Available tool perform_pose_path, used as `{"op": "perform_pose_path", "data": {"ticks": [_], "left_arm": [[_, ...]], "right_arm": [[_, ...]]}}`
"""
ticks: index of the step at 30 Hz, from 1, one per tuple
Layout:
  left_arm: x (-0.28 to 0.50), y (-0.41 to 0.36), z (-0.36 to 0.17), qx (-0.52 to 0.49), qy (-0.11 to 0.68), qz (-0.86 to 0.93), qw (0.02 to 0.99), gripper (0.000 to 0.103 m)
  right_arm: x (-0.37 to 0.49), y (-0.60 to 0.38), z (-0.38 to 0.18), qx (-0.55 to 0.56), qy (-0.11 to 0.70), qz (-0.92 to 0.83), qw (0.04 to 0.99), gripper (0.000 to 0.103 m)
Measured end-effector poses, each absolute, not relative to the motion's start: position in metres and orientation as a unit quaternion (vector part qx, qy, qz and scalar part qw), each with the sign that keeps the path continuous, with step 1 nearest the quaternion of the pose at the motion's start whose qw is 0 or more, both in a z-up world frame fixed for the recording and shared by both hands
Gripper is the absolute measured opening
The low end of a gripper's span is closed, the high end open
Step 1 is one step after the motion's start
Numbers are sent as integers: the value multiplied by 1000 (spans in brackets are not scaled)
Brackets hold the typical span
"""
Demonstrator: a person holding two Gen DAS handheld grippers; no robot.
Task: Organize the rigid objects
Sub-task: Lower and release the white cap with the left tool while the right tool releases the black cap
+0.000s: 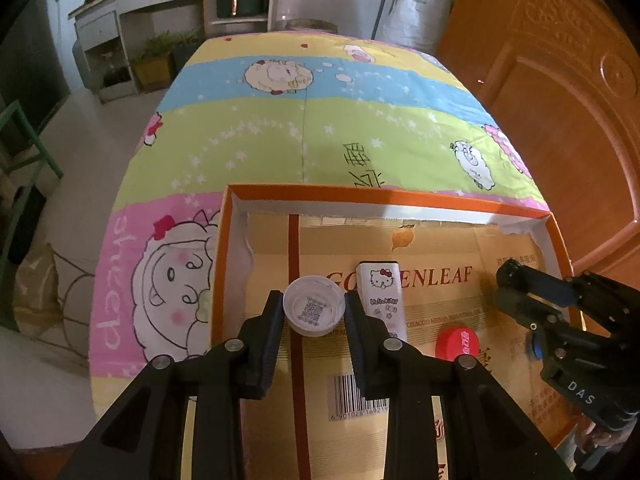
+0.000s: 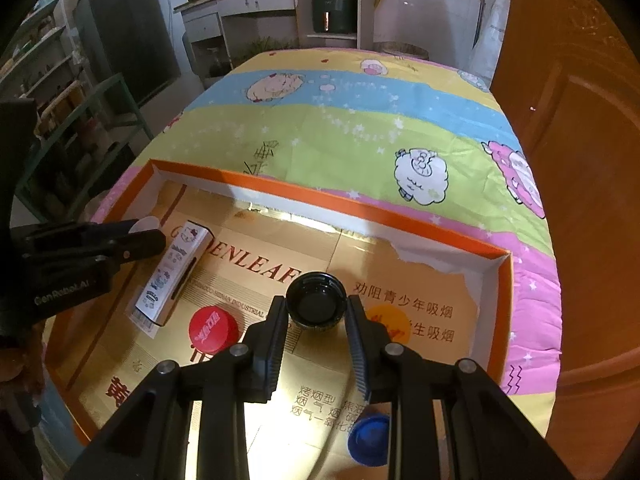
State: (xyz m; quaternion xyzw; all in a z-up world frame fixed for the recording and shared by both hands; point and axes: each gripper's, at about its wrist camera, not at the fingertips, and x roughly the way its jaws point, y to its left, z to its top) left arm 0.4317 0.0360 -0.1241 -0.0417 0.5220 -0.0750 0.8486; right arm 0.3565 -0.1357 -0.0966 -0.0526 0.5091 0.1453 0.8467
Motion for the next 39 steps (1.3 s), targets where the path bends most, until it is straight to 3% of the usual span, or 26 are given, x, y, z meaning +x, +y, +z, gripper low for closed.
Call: {"op": "perform_pose_path", "data": {"ticks": [8,15,20,39], "left_arm": [[432,42,-127,-61,516,-77,851,33],[427,38,-125,-49,504,-71,859,44],[420,39,-118,-56,489,-73,867,49],[365,27,-66,-42,430,-74,899,49]], "right_arm": [[358,-138,-106,-48,512,144,845,30],[357,-136,-107,-51,506,139,850,31],[355,-139,-105,-43,503,134,853,52],[316,-147,-69,-23,477,137,868,52]]}}
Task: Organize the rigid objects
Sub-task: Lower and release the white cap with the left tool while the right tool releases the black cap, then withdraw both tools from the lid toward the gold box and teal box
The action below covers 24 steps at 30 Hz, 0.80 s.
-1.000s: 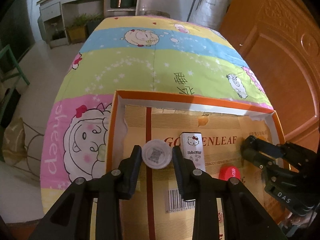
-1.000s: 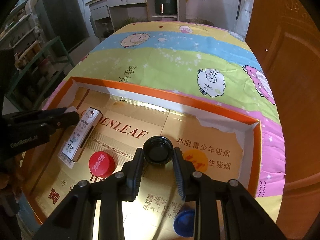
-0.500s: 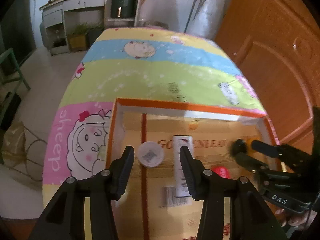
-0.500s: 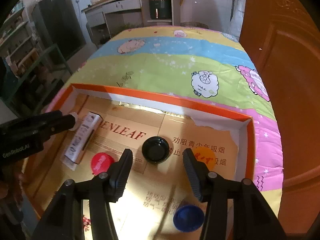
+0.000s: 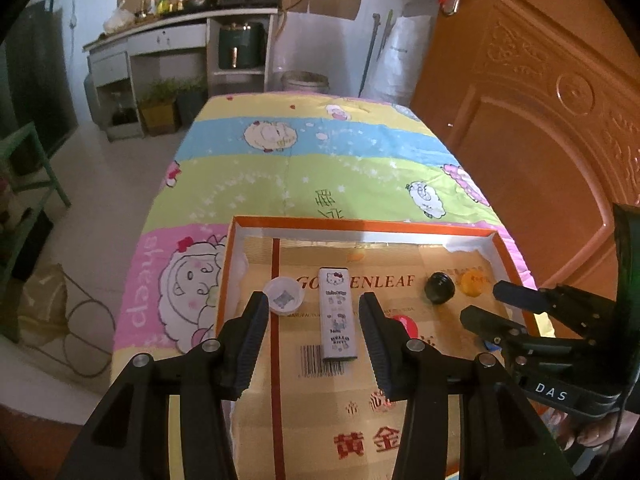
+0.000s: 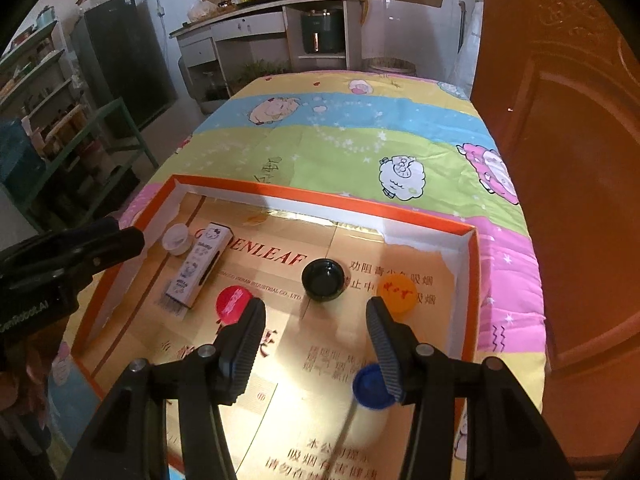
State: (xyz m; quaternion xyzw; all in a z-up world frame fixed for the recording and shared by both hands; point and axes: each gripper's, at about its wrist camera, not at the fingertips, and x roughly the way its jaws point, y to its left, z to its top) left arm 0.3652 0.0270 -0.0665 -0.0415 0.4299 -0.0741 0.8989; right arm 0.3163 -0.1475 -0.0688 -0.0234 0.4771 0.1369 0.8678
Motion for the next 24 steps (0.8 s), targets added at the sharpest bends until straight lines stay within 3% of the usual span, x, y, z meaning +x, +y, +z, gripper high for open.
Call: {"op": "perform_pose_path", "data": {"ticks": [24], "left_arm": [[257,25,-24,-21,390,-57,919,49]], "right_arm": [[224,-146,-26,-29,449,145,881,52]]}}
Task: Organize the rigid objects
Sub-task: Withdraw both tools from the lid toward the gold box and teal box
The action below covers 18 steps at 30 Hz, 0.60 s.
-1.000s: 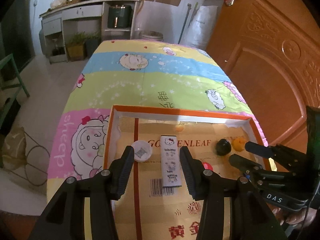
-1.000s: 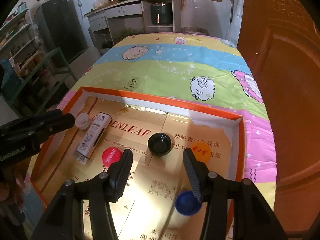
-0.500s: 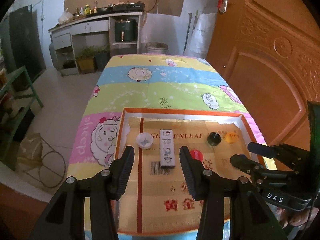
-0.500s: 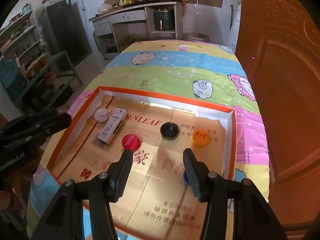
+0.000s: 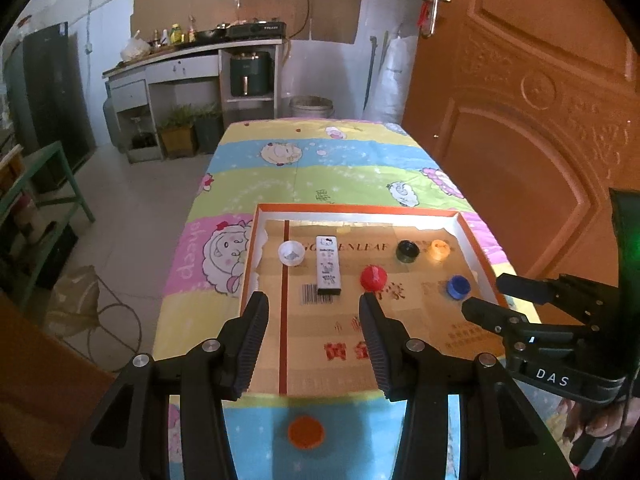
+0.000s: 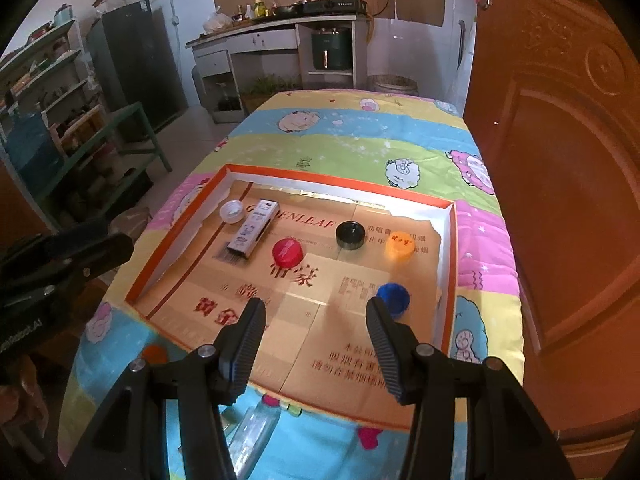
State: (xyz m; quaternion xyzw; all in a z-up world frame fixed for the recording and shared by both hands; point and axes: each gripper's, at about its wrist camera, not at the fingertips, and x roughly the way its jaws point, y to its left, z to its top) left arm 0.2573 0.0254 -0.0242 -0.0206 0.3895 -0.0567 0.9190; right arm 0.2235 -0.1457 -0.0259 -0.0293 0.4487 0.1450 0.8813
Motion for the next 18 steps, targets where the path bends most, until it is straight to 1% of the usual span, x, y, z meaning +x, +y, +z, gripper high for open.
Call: {"op": "perform_pose_path", "data": {"ticks": [18], "left_arm": [[178,28,4,-26,359,-76,930,49]], "right_arm": [[156,-138,-2,-32,427,158,890,52]]}}
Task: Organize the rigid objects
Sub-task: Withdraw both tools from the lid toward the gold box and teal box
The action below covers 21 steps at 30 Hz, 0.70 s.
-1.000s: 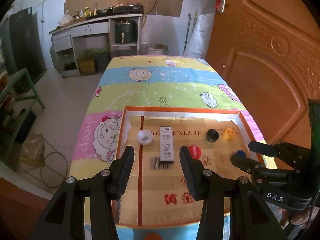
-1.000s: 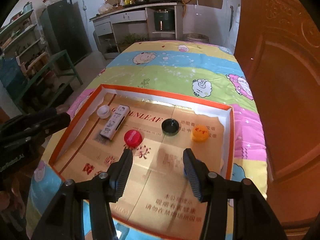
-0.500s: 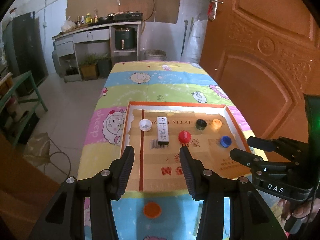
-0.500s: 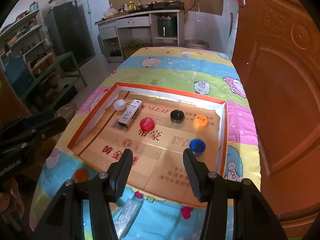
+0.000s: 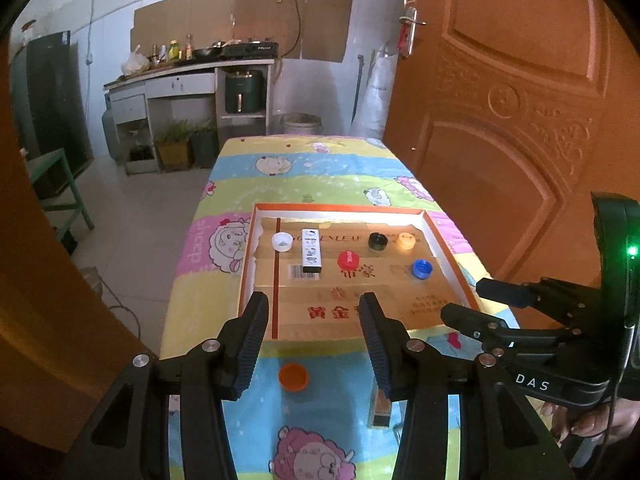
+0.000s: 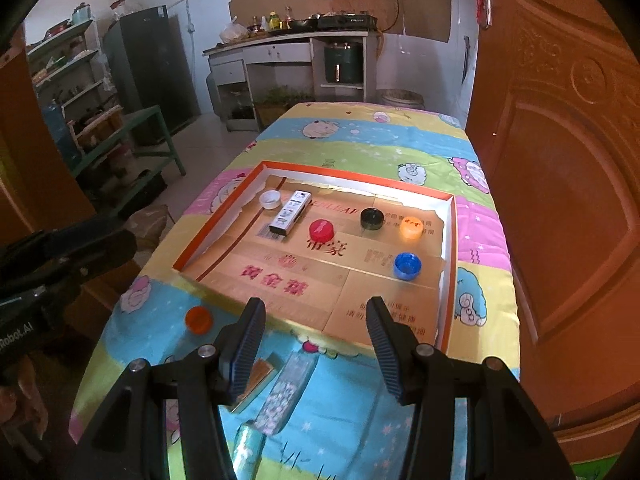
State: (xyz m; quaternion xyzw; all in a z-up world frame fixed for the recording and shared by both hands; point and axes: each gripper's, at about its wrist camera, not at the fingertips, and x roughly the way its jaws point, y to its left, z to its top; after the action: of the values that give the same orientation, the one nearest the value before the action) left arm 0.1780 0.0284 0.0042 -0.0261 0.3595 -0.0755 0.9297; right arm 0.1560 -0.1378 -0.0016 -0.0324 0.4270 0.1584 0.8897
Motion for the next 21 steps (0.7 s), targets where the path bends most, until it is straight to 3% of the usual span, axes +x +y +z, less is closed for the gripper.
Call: {"op": "perform_pose_path", "data": {"ticks": [21], "left_arm": [[105,32,4,-29,354,-93,930,49]], "right_arm": [[74,-128,11,-38,395,167,902,52]]}}
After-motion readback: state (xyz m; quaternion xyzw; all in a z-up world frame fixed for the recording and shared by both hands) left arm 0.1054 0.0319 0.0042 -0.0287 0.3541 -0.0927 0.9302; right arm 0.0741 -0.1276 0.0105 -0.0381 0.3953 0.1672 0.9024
